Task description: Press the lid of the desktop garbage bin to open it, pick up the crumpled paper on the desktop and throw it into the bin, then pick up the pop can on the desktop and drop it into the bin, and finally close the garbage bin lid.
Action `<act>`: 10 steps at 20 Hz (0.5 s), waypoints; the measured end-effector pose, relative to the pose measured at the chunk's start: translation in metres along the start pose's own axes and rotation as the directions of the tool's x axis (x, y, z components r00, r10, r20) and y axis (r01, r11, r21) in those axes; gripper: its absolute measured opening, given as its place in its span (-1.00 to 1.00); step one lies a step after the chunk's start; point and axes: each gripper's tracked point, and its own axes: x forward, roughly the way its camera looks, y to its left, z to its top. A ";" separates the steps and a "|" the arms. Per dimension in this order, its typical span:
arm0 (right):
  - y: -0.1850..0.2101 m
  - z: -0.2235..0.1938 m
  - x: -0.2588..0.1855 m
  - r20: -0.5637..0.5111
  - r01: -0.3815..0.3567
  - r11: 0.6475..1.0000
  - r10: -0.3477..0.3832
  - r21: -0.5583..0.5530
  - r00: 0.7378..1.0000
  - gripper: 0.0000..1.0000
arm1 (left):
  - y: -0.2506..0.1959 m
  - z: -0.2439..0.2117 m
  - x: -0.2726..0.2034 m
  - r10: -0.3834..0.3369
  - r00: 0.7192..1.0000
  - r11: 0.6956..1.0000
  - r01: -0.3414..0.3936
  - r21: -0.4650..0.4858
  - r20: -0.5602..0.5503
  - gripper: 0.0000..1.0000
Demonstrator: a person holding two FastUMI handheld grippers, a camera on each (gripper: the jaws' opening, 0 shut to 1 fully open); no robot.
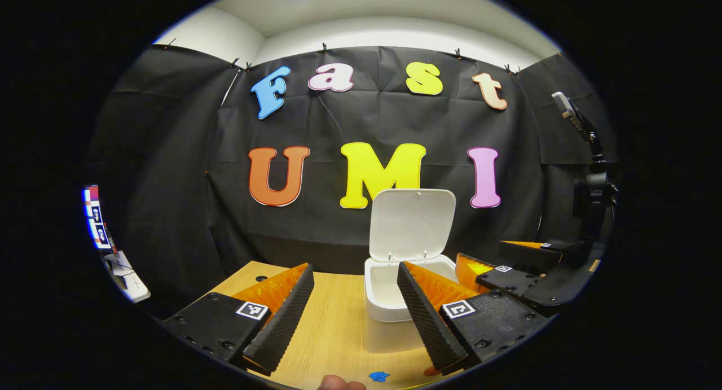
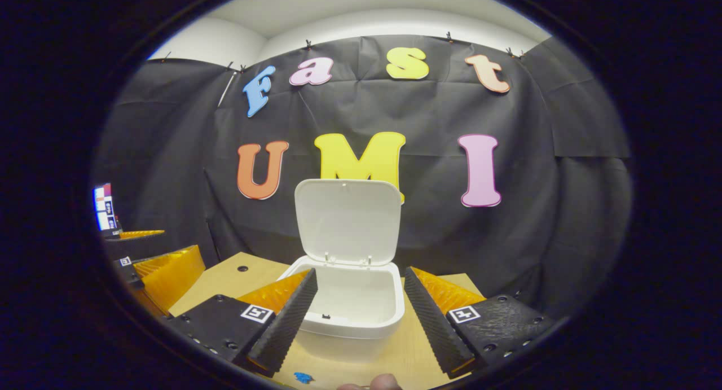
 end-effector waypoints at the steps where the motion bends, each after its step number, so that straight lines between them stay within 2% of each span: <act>1: -0.003 -0.001 -0.003 -0.002 0.005 1.000 -0.005 0.001 1.000 0.96 | 0.001 -0.005 0.000 -0.001 1.000 1.000 0.001 0.001 -0.009 0.92; 6: -0.016 -0.019 -0.017 -0.036 0.018 1.000 -0.019 -0.009 0.999 0.96 | -0.008 -0.028 -0.001 -0.023 0.998 1.000 0.024 0.015 -0.059 0.92; 10: -0.034 -0.039 -0.028 -0.080 0.050 0.999 -0.051 -0.012 0.995 0.96 | -0.017 -0.068 -0.002 -0.060 0.986 0.998 0.063 0.014 -0.157 0.93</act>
